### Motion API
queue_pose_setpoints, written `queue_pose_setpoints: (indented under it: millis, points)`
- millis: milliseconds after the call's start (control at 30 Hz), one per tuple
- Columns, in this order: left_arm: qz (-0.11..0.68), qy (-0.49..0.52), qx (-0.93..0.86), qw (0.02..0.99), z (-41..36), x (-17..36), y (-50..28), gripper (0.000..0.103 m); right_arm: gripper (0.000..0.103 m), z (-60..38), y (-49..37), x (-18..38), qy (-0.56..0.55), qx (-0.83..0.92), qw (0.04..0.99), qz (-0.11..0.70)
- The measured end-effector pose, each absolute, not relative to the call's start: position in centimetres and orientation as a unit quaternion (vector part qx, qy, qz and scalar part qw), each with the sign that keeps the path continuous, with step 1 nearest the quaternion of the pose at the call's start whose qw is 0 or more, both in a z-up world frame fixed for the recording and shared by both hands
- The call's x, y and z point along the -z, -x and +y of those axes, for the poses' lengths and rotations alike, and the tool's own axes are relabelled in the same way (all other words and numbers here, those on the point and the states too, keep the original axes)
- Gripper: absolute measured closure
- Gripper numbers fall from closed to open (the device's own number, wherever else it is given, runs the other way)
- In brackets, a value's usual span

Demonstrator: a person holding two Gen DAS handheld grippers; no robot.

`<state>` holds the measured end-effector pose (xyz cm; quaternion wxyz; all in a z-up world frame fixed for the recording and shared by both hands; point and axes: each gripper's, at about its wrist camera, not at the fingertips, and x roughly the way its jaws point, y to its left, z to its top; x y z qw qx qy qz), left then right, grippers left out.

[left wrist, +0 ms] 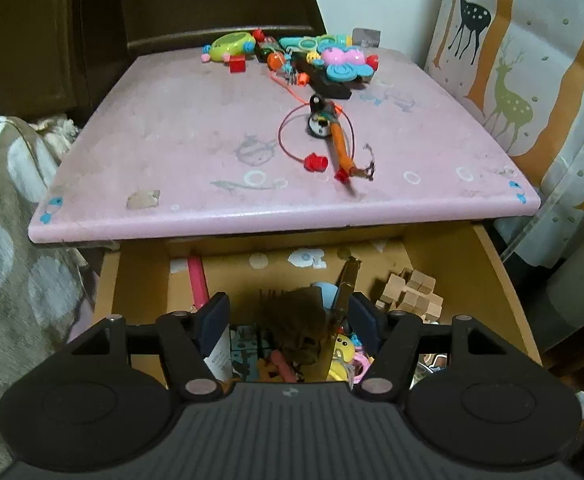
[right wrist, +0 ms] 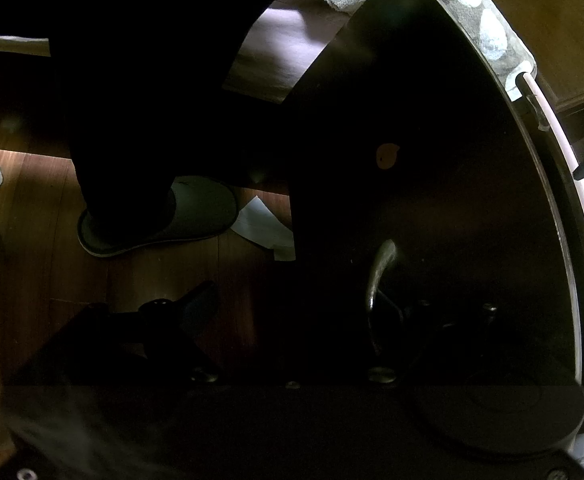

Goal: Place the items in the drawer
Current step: 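Lift the blue bead with the left tool and drop it into the drawer, then grasp the red bead on its string with the left tool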

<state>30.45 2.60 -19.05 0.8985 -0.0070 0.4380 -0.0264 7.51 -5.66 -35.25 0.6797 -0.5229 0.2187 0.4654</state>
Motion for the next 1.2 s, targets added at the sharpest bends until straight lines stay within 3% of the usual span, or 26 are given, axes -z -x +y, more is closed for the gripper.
queue_pose_setpoints:
  millis: [400, 867, 967, 1067, 1200]
  points:
    - [0.376, 0.027, 0.048, 0.925, 1.8, 14.4, -31.8, 0.038, 0.021, -5.7, -7.3, 35.2, 0.524, -0.465, 0.680, 0.218]
    - [0.349, 0.005, 0.084, 0.934, -0.4, 15.2, -40.2, 0.039, 0.020, -5.7, -7.3, 35.3, 0.525, -0.466, 0.679, 0.215]
    - [0.353, -0.007, 0.117, 0.928, -2.3, 15.3, -40.9, 0.042, 0.020, -5.8, -7.5, 35.3, 0.527, -0.469, 0.676, 0.212]
    - [0.383, -0.043, 0.126, 0.914, -4.5, 16.1, -41.8, 0.062, 0.020, -5.3, -7.5, 35.2, 0.531, -0.472, 0.672, 0.209]
    - [0.407, -0.078, 0.101, 0.904, -5.8, 17.0, -42.5, 0.068, 0.020, -5.0, -7.4, 35.1, 0.530, -0.473, 0.672, 0.209]
